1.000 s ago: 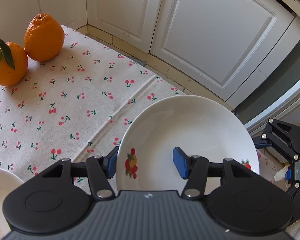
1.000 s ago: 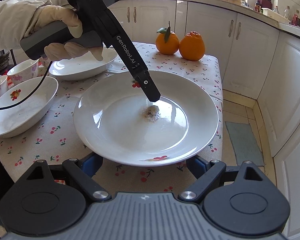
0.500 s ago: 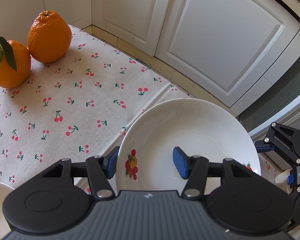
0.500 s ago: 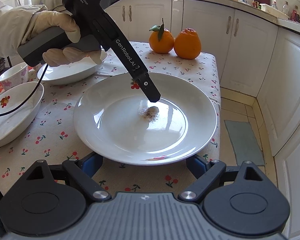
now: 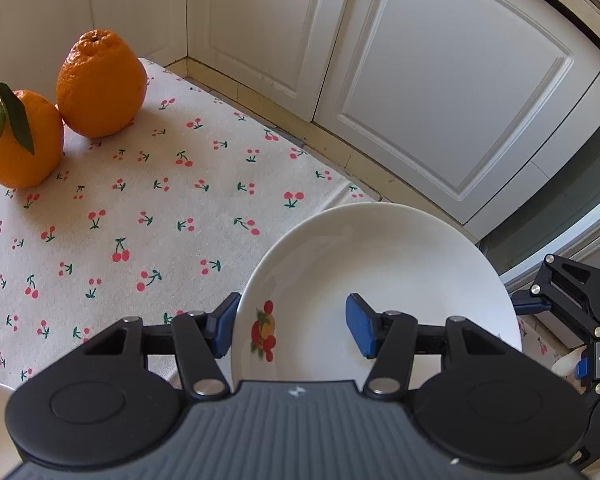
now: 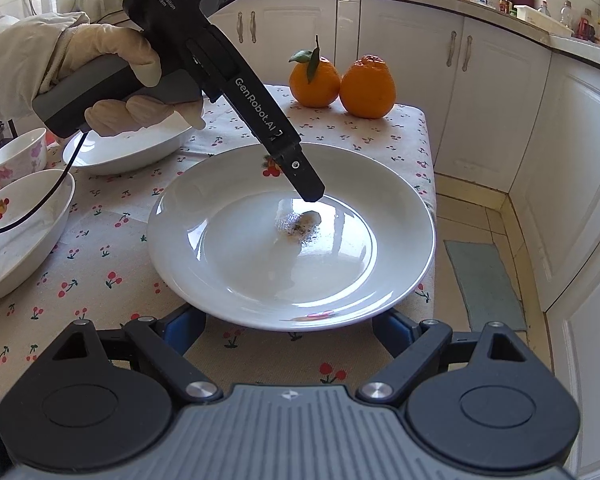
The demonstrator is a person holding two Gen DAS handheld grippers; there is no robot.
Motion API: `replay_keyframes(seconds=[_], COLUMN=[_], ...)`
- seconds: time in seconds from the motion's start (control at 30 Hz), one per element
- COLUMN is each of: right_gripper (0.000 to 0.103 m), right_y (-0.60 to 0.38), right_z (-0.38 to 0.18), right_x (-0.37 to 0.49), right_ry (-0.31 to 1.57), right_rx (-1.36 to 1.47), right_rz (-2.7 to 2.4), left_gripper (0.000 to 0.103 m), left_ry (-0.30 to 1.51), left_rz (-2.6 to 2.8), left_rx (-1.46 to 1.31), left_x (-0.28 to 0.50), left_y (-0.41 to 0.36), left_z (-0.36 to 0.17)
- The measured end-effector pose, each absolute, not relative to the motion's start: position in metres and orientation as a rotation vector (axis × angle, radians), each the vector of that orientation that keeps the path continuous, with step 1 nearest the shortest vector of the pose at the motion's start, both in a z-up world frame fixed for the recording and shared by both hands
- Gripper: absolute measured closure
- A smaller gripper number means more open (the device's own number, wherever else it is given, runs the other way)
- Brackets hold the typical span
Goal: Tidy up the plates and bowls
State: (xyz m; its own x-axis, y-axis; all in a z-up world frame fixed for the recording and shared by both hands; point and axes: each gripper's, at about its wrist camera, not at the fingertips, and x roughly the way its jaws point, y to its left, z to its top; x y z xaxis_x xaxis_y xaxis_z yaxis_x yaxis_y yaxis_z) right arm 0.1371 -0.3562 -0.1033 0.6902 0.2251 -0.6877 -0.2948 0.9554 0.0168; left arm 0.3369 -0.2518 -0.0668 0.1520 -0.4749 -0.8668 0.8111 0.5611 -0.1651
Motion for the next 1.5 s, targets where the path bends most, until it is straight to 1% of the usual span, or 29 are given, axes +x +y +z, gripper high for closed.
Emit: replay_keyframes(seconds=[0.1, 0.13, 0.17, 0.23, 0.27, 0.37, 0.5, 0.53, 0.57, 0.63, 0.83, 1.03, 1.17, 1.5], right_gripper=[0.01, 0.009, 0.008, 0.001, 0.0, 0.0, 0.0, 0.0, 0.0, 0.0, 0.0, 0.0, 0.0, 0.0], right_y=[-0.356, -0.356, -0.356, -0.357, -0.357, -0.355, -0.347, -0.345, -0.343, -0.339, -0.324, -0.303, -0.291, -0.261], right_z=[-0.103, -0.102, -0.101, -0.097, -0.094, -0.088, -0.081, -0.079, -0.076, -0.071, -0.056, -0.052, -0.054, -0.044], right_x=[0.135, 0.134, 0.133, 0.129, 0.125, 0.115, 0.098, 0.095, 0.091, 0.081, 0.057, 0.042, 0.034, 0.019], right_ry=[0.753, 0.752, 0.75, 0.734, 0.726, 0.724, 0.712, 0.707, 0.702, 0.683, 0.635, 0.638, 0.643, 0.614], right_rx=[-0.09, -0.089, -0.084, -0.069, -0.061, -0.049, -0.028, -0.014, -0.002, 0.02, 0.063, 0.022, 0.034, -0.04], right_rz=[0.288, 0.286, 0.282, 0.28, 0.28, 0.266, 0.237, 0.226, 0.213, 0.184, 0.134, 0.136, 0.151, 0.208], left_gripper=[0.043, 0.04, 0.034, 0.029, 0.028, 0.023, 0.021, 0.02, 0.015, 0.012, 0.011, 0.011, 0.011, 0.011], left_ry=[1.06, 1.054, 1.042, 1.01, 0.995, 0.961, 0.894, 0.88, 0.863, 0.814, 0.722, 0.648, 0.632, 0.667], left_rz=[-0.957, -0.949, -0.939, -0.925, -0.918, -0.912, -0.873, -0.864, -0.851, -0.828, -0.743, -0.66, -0.616, -0.503], left_rx=[0.377, 0.378, 0.381, 0.382, 0.377, 0.361, 0.353, 0.348, 0.345, 0.342, 0.346, 0.343, 0.311, 0.218], left_x=[0.337, 0.336, 0.334, 0.33, 0.327, 0.317, 0.297, 0.291, 0.285, 0.268, 0.215, 0.157, 0.12, 0.056], left_y=[-0.25, -0.249, -0.247, -0.242, -0.238, -0.228, -0.21, -0.206, -0.2, -0.188, -0.15, -0.11, -0.083, -0.025], left_z=[-0.065, -0.064, -0.061, -0.054, -0.05, -0.035, -0.014, -0.009, -0.004, 0.007, 0.027, 0.031, 0.023, -0.012])
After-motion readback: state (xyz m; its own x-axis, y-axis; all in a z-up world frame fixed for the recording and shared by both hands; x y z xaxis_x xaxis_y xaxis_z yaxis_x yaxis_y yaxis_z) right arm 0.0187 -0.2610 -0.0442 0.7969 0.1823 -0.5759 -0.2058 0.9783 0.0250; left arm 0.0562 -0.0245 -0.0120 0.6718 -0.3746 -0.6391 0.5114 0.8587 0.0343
